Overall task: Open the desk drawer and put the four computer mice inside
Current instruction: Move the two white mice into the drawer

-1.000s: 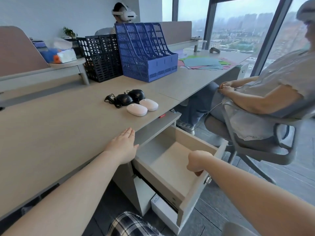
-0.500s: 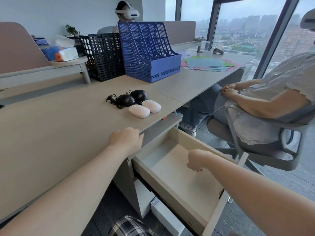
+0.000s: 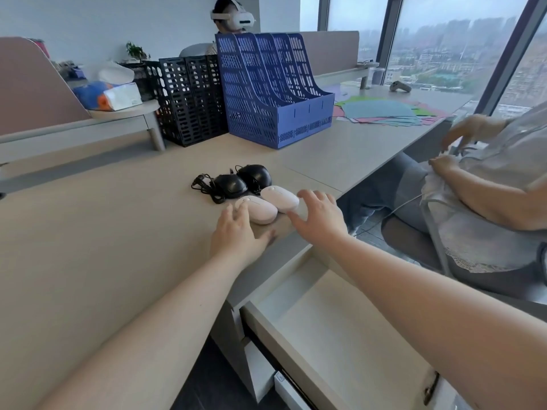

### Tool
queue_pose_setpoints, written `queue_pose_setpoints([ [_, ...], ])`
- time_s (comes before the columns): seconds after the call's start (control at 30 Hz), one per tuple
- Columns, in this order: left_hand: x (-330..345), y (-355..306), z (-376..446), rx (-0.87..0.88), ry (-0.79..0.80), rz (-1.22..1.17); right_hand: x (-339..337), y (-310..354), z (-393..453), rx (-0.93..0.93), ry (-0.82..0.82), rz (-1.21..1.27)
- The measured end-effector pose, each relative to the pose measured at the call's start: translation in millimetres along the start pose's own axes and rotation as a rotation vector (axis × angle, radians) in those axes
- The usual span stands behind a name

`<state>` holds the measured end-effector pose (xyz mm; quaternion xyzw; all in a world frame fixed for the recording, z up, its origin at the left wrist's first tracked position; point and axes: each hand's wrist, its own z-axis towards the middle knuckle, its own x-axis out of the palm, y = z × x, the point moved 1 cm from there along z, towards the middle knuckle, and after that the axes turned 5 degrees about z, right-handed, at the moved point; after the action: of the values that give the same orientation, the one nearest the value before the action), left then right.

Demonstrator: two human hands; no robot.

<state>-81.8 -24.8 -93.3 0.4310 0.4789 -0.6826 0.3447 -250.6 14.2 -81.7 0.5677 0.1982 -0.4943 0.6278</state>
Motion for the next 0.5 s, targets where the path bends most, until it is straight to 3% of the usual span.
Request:
queue_pose_setpoints([
  [0.2, 6.2, -0.6, 36.3, -0.043, 0.024, -0.113, 21.7, 11.9, 37.2, 0.082, 0.111, 0.056],
  [0.33, 4.7, -2.7, 49.0, -0.059, 0.115, -0.116, 19.5, 11.5, 45.1, 0.085, 0.161, 0.087],
  [0.5, 0.5, -10.0, 41.1, -0.138, 0.102, -0.056, 1.7, 4.2, 47.4, 0.084, 0.241, -0.001],
])
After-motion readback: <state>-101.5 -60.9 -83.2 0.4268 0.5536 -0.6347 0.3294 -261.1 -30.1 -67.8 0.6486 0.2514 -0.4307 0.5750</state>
